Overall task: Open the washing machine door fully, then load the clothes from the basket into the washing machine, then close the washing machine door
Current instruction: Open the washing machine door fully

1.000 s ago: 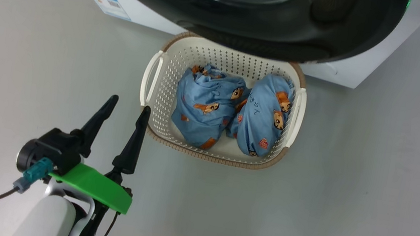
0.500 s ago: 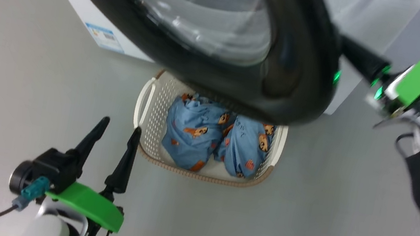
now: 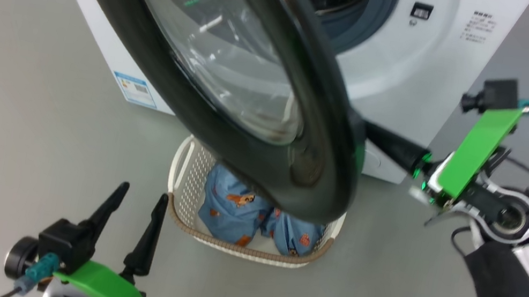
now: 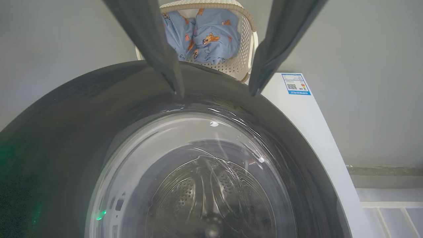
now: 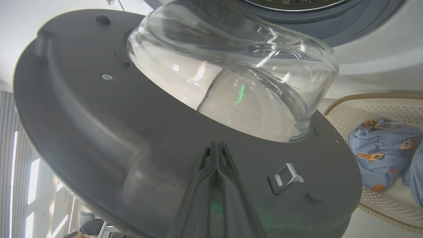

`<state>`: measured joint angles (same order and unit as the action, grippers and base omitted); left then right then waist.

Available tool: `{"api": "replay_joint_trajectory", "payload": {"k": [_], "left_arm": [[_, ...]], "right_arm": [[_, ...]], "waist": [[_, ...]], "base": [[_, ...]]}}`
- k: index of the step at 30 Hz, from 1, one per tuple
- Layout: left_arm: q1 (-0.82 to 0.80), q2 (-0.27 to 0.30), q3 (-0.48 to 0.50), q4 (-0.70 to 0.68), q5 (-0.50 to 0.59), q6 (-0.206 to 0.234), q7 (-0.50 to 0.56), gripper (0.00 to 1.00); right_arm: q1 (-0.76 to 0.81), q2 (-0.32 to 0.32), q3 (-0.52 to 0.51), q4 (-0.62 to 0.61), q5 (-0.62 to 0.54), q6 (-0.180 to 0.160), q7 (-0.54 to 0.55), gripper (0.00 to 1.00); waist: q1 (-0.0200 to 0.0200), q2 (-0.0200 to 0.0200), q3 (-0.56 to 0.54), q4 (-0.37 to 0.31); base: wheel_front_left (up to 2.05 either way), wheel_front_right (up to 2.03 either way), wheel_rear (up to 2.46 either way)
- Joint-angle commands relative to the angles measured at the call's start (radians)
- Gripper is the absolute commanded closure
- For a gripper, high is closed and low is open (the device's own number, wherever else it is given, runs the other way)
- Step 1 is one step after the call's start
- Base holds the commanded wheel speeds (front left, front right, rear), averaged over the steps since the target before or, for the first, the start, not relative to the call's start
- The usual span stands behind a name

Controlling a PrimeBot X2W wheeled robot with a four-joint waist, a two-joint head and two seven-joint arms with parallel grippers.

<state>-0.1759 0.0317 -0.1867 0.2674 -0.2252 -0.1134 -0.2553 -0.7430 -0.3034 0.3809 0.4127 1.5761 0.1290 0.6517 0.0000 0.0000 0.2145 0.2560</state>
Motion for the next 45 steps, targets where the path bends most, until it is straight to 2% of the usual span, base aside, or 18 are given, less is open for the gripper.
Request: {"api": "replay_joint_trajectory", "payload": {"k": [1,28,45], "left_arm": [[0.004,0.018,0.037,-0.017,0.010,-0.004,-0.006,0.00],[0.062,0.018,0.037,-0.027,0.015,-0.004,-0.006,0.00],[0.071,0.018,0.048,-0.020,0.024,-0.010,-0.006,0.00]], "right_arm": [[0.024,0.022,0.018,-0.038,0.000,0.002,0.012,1.00],[0.169,0.116,0.110,-0.139,0.002,0.002,0.059,1.00],[0.214,0.161,0.101,-0.143,-0.013,0.002,0.009,0.99]], "waist": [[0.0000,0.0000,-0.024,0.006],[0.0000,0.0000,-0.106,0.066],[0.0000,0.0000,-0.138,0.049]], "base": [[0.00,0.00,0.00],[0.00,0.00,0.00],[0.00,0.00,0.00]]}}
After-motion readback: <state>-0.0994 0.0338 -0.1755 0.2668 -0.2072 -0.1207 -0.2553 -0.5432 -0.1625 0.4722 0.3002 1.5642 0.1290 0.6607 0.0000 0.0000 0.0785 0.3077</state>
